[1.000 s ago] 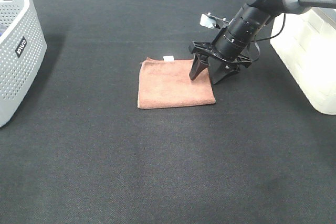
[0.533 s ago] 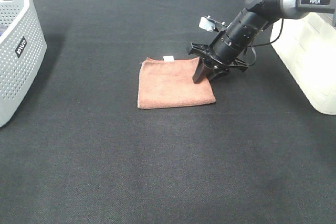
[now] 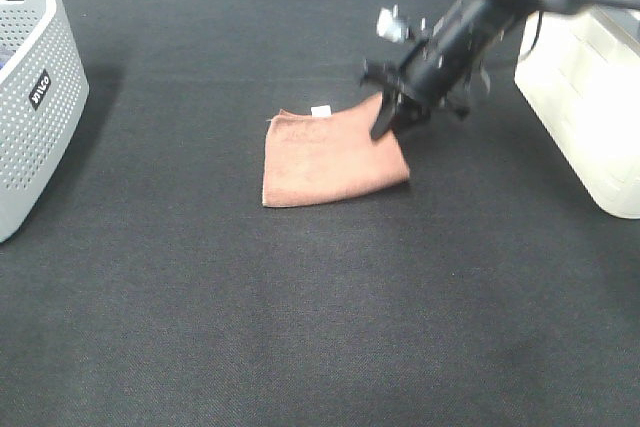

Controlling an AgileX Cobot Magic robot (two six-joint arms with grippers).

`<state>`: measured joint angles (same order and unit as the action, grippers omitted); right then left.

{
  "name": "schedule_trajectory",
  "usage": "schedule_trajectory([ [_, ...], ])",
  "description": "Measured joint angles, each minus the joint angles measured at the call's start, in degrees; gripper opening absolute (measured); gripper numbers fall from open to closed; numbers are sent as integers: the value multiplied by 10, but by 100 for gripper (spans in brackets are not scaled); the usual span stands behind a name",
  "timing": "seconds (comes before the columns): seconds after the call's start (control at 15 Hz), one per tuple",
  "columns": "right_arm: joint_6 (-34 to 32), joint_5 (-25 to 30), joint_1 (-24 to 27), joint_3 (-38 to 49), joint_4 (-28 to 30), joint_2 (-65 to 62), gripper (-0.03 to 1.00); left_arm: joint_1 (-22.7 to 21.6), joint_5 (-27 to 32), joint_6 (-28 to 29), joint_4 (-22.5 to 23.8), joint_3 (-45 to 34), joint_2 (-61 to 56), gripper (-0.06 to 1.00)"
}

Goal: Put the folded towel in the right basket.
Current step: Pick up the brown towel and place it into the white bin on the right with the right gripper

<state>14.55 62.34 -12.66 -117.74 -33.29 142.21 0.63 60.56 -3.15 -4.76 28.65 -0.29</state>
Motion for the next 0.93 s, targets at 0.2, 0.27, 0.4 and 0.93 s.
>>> schedule_trajectory([
  [0.2,-2,50,-2,-59,19,-42,0,0,0,0,0,0,0,88],
  [0.27,-6,64,-2,-84,33,-53,0,0,0,0,0,0,0,88],
  [0.4,-17,69,-2,-109,49,-65,0,0,0,0,0,0,0,88],
  [0.93,-78,73,9,-189,247,-222,0,0,0,0,0,0,0,88],
])
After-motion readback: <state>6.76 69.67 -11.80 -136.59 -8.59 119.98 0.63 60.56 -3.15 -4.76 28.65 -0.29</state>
